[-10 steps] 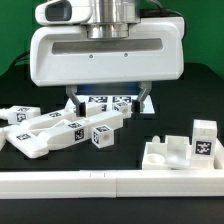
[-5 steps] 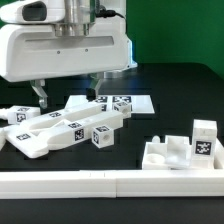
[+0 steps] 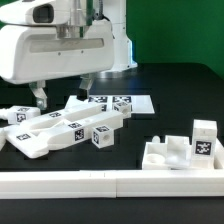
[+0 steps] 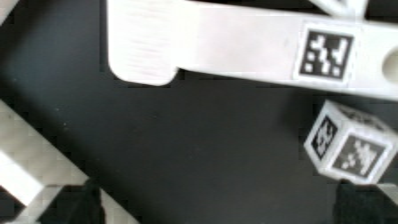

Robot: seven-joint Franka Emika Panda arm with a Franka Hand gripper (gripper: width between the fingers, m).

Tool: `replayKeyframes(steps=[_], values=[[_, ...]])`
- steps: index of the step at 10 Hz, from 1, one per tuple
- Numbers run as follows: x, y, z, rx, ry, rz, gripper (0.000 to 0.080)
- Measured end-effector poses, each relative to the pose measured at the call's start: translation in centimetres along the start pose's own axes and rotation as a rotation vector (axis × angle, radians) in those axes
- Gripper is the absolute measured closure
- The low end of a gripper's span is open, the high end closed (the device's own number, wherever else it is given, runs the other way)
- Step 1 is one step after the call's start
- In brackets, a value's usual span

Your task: Assemble chair

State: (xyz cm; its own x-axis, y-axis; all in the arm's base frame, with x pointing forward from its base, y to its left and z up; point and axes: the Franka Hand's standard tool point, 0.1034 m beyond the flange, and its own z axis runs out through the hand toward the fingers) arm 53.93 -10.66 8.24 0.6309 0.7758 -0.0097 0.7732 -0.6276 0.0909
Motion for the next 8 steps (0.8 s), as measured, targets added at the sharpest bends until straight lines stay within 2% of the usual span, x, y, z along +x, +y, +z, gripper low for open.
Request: replayKeyframes(steps=[1, 2, 4, 8], values=[[-2.2, -0.9, 0.7, 0.027, -0.04, -0.028, 0.0151], [-3.6, -1.4, 1.0, 0.055, -0.073, -0.043, 0.0151], [-5.3, -1.2, 1.2, 0.074, -0.091, -0.168, 0.0151], [-5.7, -1.2, 1.4, 0.08, -0.094, -0.174, 0.0151]])
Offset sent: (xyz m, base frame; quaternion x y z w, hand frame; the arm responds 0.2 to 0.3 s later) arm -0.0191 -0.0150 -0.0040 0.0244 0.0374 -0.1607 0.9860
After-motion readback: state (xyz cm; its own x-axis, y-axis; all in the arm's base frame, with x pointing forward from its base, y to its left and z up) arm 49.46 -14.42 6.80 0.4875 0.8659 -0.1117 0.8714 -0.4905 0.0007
